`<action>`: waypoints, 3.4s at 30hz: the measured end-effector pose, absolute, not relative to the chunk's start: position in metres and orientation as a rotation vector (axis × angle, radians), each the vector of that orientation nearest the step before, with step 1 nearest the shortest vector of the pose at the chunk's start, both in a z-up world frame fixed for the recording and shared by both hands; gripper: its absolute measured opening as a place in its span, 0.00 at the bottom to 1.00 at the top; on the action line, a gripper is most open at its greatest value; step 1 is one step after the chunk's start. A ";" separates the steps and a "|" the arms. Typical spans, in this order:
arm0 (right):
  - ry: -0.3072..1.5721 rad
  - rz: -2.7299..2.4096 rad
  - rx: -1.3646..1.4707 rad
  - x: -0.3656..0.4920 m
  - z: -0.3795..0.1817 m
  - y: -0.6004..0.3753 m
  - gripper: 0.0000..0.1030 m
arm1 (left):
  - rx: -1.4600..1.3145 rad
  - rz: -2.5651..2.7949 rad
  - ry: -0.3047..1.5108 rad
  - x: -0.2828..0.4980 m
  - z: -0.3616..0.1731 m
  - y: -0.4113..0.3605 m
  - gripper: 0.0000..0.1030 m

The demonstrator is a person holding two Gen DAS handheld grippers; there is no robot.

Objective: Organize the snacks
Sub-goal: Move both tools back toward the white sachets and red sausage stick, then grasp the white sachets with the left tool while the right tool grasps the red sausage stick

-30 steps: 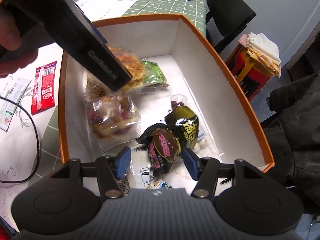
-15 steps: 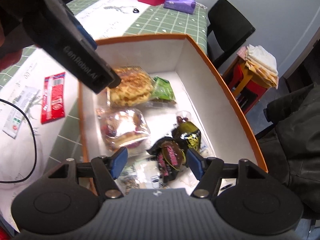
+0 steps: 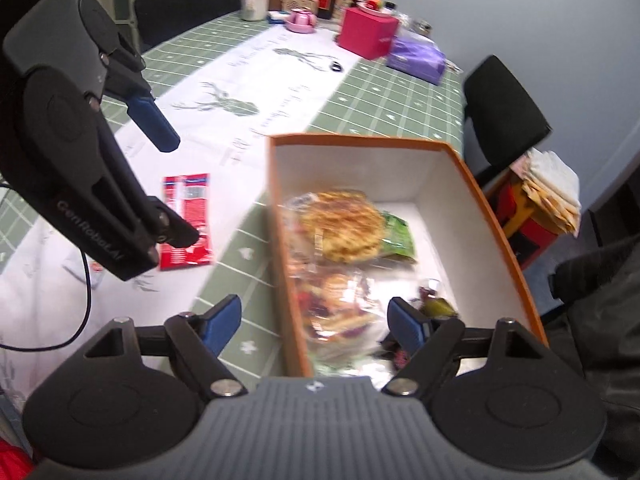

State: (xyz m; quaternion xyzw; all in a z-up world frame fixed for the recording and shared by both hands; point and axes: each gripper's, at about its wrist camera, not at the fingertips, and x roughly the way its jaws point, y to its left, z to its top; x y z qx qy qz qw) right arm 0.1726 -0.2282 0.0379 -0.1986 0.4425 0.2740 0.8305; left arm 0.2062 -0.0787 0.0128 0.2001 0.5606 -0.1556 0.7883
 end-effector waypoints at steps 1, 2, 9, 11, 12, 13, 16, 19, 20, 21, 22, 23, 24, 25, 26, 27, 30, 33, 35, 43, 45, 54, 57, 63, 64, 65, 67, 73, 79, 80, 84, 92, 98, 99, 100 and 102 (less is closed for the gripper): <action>0.936 0.591 -0.421 0.170 0.037 -0.224 0.77 | 0.432 -0.331 1.212 0.202 0.011 -0.072 0.84; 0.934 0.602 -0.419 0.167 0.036 -0.219 0.77 | 0.429 -0.327 1.219 0.197 0.009 -0.065 0.84; 0.954 0.681 -0.432 0.154 0.020 -0.181 0.77 | 0.424 -0.298 1.277 0.170 -0.008 -0.024 0.71; 0.958 0.696 -0.443 0.153 0.015 -0.170 0.77 | 0.405 -0.295 1.283 0.164 -0.012 -0.013 0.68; 0.961 0.703 -0.446 0.152 0.013 -0.165 0.77 | 0.391 -0.294 1.286 0.161 -0.015 -0.008 0.66; 0.964 0.708 -0.446 0.152 0.010 -0.160 0.77 | 0.375 -0.291 1.291 0.159 -0.018 -0.003 0.63; 0.976 0.716 -0.444 0.153 0.002 -0.149 0.77 | 0.309 -0.266 1.307 0.154 -0.030 0.014 0.63; 0.987 0.721 -0.436 0.155 -0.008 -0.139 0.77 | 0.236 -0.252 1.325 0.153 -0.040 0.029 0.67; 0.990 0.721 -0.431 0.157 -0.011 -0.137 0.77 | 0.211 -0.242 1.326 0.153 -0.044 0.034 0.70; 0.991 0.721 -0.428 0.157 -0.014 -0.134 0.77 | 0.190 -0.233 1.324 0.153 -0.046 0.038 0.76; 0.989 0.720 -0.425 0.158 -0.017 -0.132 0.77 | 0.164 -0.217 1.321 0.153 -0.049 0.044 0.78; 0.988 0.721 -0.418 0.159 -0.020 -0.130 0.77 | 0.137 -0.196 1.318 0.154 -0.052 0.049 0.78; 0.989 0.724 -0.409 0.160 -0.022 -0.128 0.77 | 0.112 -0.175 1.313 0.154 -0.055 0.053 0.78; 0.990 0.728 -0.401 0.160 -0.025 -0.125 0.77 | 0.084 -0.155 1.303 0.154 -0.058 0.057 0.79; 0.989 0.731 -0.395 0.161 -0.028 -0.122 0.77 | 0.056 -0.143 1.294 0.154 -0.061 0.060 0.79; 0.985 0.731 -0.393 0.161 -0.031 -0.120 0.77 | 0.030 -0.135 1.283 0.153 -0.064 0.063 0.79; 0.934 0.718 -0.399 0.159 -0.039 -0.113 0.77 | -0.016 -0.105 1.237 0.150 -0.071 0.064 0.79; 0.865 0.688 -0.399 0.158 -0.046 -0.109 0.76 | -0.019 -0.030 1.173 0.146 -0.077 0.064 0.79; 0.840 0.673 -0.372 0.159 -0.051 -0.108 0.76 | -0.029 0.006 1.142 0.143 -0.081 0.065 0.79; 0.787 0.669 -0.287 0.163 -0.078 -0.105 0.76 | -0.108 0.111 1.081 0.134 -0.101 0.075 0.79; 0.790 0.664 -0.292 0.165 -0.084 -0.102 0.76 | -0.143 0.122 1.061 0.130 -0.103 0.079 0.79; 0.805 0.650 -0.267 0.172 -0.108 -0.098 0.67 | -0.228 0.128 0.981 0.120 -0.108 0.085 0.84; 0.799 0.649 -0.229 0.170 -0.109 -0.101 0.62 | -0.219 0.127 0.976 0.118 -0.111 0.083 0.85; 0.791 0.616 -0.213 0.158 -0.108 -0.107 0.57 | -0.216 0.118 0.956 0.115 -0.113 0.081 0.86; 0.794 0.609 -0.213 0.155 -0.107 -0.109 0.57 | -0.218 0.116 0.954 0.115 -0.113 0.080 0.86; 0.799 0.600 -0.214 0.152 -0.106 -0.111 0.57 | -0.220 0.113 0.950 0.115 -0.113 0.079 0.86; 0.816 0.578 -0.208 0.147 -0.104 -0.115 0.57 | -0.226 0.103 0.948 0.115 -0.114 0.076 0.89; 0.845 0.525 -0.192 0.128 -0.102 -0.130 0.60 | -0.168 0.139 0.940 0.116 -0.117 0.060 0.95; 0.819 0.539 -0.192 0.116 -0.104 -0.136 0.64 | -0.088 0.169 0.914 0.116 -0.122 0.052 0.96; 0.814 0.543 -0.193 0.115 -0.105 -0.137 0.64 | -0.092 0.177 0.905 0.115 -0.123 0.053 0.96; 0.794 0.543 -0.185 0.115 -0.106 -0.137 0.68 | -0.081 0.160 0.879 0.111 -0.124 0.055 0.94; 0.748 0.561 -0.196 0.124 -0.108 -0.132 0.76 | -0.060 0.113 0.836 0.111 -0.123 0.051 0.65; 0.762 0.553 -0.172 0.135 -0.111 -0.128 0.73 | -0.061 0.110 0.825 0.109 -0.123 0.052 0.61; 0.760 0.556 -0.164 0.136 -0.111 -0.128 0.70 | -0.061 0.111 0.825 0.109 -0.123 0.052 0.61; 0.759 0.561 -0.166 0.136 -0.111 -0.128 0.68 | -0.062 0.111 0.825 0.109 -0.123 0.052 0.60; 0.750 0.569 -0.180 0.134 -0.110 -0.126 0.57 | -0.068 0.110 0.824 0.109 -0.123 0.052 0.59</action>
